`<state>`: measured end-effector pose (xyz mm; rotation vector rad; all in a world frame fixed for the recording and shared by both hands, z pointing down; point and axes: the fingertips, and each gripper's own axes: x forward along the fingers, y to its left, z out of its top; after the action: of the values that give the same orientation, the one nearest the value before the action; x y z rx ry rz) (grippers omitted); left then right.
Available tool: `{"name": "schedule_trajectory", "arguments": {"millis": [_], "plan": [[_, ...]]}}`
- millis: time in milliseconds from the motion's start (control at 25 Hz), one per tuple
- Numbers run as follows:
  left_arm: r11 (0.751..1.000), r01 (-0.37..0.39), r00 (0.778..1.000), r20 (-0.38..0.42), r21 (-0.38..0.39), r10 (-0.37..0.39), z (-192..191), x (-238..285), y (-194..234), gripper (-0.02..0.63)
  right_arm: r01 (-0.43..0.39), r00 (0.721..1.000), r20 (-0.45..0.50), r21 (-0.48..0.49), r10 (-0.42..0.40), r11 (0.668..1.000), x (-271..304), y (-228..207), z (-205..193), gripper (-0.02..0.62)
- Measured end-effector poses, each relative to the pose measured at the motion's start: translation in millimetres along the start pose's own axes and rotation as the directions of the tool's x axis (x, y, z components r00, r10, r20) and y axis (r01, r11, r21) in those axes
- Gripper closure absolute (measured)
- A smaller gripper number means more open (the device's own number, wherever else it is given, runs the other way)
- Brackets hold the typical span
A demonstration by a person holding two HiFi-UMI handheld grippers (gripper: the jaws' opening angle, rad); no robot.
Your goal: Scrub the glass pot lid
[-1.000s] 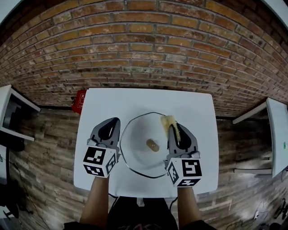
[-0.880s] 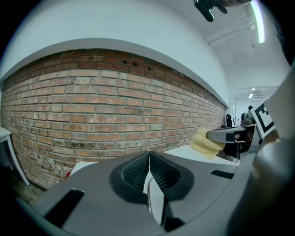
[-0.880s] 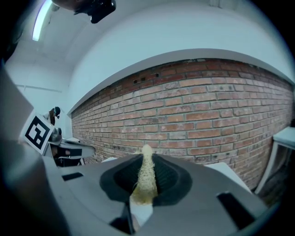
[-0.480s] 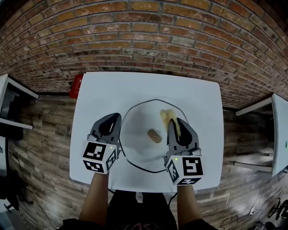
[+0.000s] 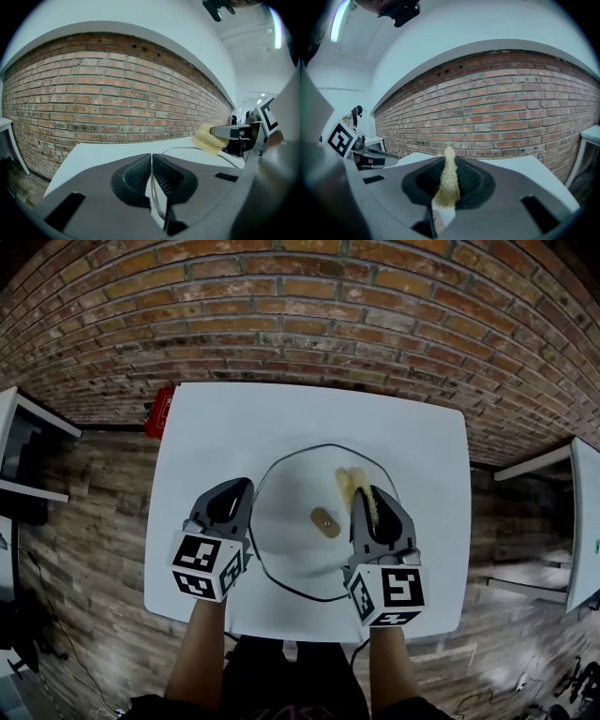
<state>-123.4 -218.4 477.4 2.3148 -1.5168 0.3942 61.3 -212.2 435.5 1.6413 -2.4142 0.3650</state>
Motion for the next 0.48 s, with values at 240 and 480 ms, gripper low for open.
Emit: {"name": "schedule_trajectory", "arguments": {"millis": [240, 480], "plan": [[1.0, 0.022, 0.999, -0.041, -0.019, -0.023, -10.2, 1.4, 0.1, 0.594, -0.005, 1.0, -0.003, 0.0, 0.005, 1.0, 3.1, 0.7, 0.4, 0.537], [0.998, 0.023, 0.997, -0.075, -0.059, -0.027, -22.1, -1.6, 2.2, 0.582, -0.007, 1.0, -0.007, 0.001, 0.007, 1.0, 2.6, 2.4, 0.0, 0.537]]}}
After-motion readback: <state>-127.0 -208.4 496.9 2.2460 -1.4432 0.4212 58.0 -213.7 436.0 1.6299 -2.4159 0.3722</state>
